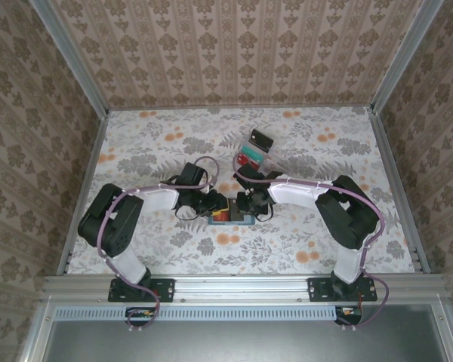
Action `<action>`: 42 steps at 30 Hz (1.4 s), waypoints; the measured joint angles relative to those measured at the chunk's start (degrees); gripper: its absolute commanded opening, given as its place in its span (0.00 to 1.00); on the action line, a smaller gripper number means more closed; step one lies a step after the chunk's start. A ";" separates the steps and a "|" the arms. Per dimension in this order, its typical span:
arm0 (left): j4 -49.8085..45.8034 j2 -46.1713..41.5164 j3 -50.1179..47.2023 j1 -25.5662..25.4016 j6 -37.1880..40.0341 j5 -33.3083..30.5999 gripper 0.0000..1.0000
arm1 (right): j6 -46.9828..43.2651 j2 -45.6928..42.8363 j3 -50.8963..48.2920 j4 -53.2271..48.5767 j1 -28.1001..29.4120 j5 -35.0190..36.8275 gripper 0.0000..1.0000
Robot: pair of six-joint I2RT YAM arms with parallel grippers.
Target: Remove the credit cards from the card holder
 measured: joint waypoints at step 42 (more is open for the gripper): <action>8.37 0.17 -3.93 3.56 0.15 5.84 0.00 | 0.02 -0.46 -0.76 1.01 -0.11 0.24 0.19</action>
